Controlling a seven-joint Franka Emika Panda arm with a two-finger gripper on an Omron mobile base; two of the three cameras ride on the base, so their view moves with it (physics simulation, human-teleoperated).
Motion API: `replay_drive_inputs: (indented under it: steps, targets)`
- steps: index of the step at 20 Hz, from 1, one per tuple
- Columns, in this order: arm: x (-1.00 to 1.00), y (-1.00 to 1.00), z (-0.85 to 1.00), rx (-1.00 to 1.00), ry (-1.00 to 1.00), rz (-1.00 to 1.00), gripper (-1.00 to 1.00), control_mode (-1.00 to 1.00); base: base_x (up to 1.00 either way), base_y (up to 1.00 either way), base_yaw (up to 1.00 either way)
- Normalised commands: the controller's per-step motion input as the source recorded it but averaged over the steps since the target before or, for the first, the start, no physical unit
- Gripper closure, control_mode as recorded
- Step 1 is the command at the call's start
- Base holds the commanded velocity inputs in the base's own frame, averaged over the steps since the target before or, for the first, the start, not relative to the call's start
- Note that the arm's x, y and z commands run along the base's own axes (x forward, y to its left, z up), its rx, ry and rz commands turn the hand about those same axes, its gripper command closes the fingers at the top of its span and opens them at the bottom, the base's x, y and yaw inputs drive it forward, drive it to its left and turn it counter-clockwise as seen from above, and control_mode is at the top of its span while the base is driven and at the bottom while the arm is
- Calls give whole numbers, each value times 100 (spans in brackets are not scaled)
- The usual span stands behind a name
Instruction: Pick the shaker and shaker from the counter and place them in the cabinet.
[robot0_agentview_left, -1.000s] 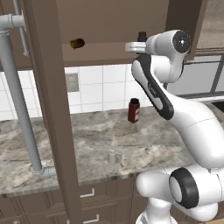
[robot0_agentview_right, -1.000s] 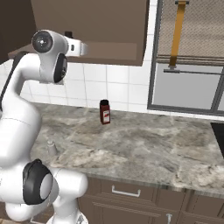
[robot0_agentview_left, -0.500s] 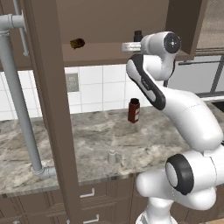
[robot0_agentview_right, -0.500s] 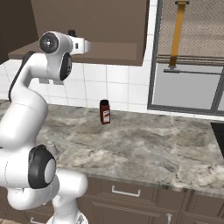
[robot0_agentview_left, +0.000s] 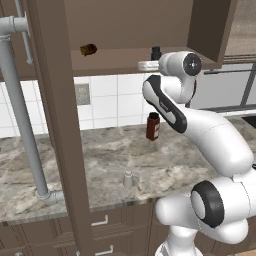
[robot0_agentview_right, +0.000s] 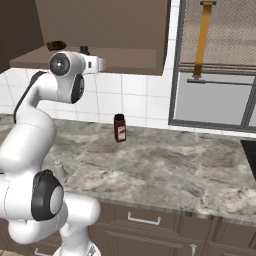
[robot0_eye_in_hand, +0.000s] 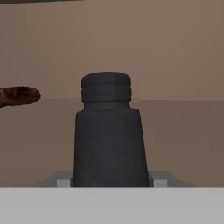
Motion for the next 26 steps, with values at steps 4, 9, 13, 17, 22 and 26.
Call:
replay_drive_inputs:
  steps: [4,9,13,17,22,26]
  targets:
    - [11,0,-16,0,-4,0,100,-100,0,0,0]
    - [2,0,38,1,-9,0,100,-100,0,0,0]
    - [7,0,30,6,-1,0,100,-100,0,0,0]
    - [28,0,0,5,0,1,100,-100,0,0,0]
    - [48,0,-6,7,0,2,100,-100,0,0,0]
    - [46,0,-41,7,4,5,100,-100,0,0,0]
